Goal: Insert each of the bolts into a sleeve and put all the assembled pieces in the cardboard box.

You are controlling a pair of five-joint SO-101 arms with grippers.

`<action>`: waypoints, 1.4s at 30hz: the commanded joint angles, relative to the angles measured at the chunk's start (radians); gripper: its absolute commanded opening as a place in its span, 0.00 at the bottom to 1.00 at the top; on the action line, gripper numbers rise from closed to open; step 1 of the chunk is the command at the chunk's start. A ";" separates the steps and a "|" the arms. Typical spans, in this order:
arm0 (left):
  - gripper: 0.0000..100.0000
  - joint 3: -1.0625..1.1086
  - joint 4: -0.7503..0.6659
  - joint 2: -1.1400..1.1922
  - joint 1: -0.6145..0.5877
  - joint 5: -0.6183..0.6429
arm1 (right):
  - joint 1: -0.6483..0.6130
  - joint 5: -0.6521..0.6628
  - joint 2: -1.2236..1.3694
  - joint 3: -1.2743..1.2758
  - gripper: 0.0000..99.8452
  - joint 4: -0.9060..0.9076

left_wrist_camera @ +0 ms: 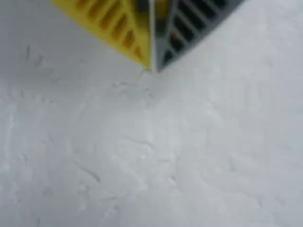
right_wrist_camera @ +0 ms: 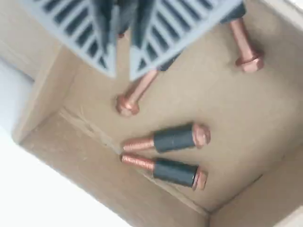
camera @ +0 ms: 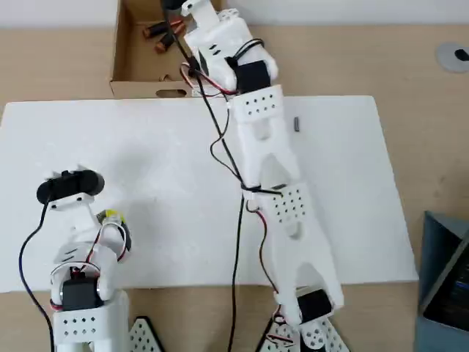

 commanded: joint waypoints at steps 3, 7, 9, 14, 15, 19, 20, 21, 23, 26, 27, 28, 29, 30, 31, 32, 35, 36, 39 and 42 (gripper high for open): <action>0.00 -0.006 -0.005 -0.008 0.011 -0.003 | 0.018 0.006 -0.104 -0.051 0.01 0.121; 0.00 -0.006 -0.006 -0.008 0.011 -0.003 | 0.013 0.005 -0.157 -0.054 0.01 0.210; 0.00 -0.006 -0.006 -0.008 0.011 -0.003 | 0.016 0.005 -0.203 -0.054 0.01 0.272; 0.00 -0.006 -0.006 -0.008 0.011 -0.003 | 0.018 -0.066 -0.331 -0.054 0.01 0.463; 0.00 -0.006 -0.006 -0.008 0.011 -0.003 | 0.018 -0.074 -0.361 -0.054 0.01 0.505; 0.00 -0.006 -0.006 -0.008 0.011 -0.003 | 0.018 -0.117 -0.473 -0.054 0.01 0.641; 0.00 -0.006 -0.006 -0.008 0.011 -0.003 | 0.019 -0.123 -0.503 -0.054 0.01 0.669; 0.00 -0.006 -0.006 -0.008 0.011 -0.003 | 0.019 -0.130 -0.535 -0.053 0.01 0.680; 0.00 -0.006 -0.006 -0.008 0.011 -0.003 | 0.027 -0.137 -0.596 -0.045 0.01 0.681; 0.00 -0.006 -0.006 -0.008 0.011 -0.003 | 0.041 -0.138 -0.677 -0.041 0.01 0.683; 0.00 -0.006 -0.006 -0.008 0.011 -0.003 | 0.053 -0.138 -0.702 -0.022 0.01 0.683; 0.00 -0.006 -0.006 -0.008 0.011 -0.003 | 0.071 -0.137 -0.728 0.008 0.01 0.683; 0.00 -0.006 -0.006 -0.008 0.011 -0.003 | 0.087 -0.133 -0.760 0.047 0.01 0.683; 0.00 -0.006 -0.006 -0.008 0.011 -0.003 | 0.105 -0.132 -0.800 0.088 0.01 0.683; 0.00 -0.006 -0.006 -0.008 0.011 -0.003 | 0.127 -0.132 -0.845 0.130 0.01 0.683; 0.00 -0.006 -0.006 -0.008 0.011 -0.003 | 0.148 -0.130 -0.892 0.179 0.01 0.683; 0.00 -0.006 -0.006 -0.008 0.011 -0.003 | 0.216 -0.130 -1.030 0.369 0.01 0.683; 0.00 -0.006 -0.006 -0.008 0.011 -0.003 | 0.237 -0.130 -1.078 0.433 0.01 0.683; 0.00 -0.006 -0.006 -0.008 0.011 -0.003 | 0.300 -0.132 -1.204 0.631 0.01 0.683; 0.00 -0.006 -0.006 -0.008 0.011 -0.003 | 0.352 -0.133 -1.305 0.826 0.01 0.681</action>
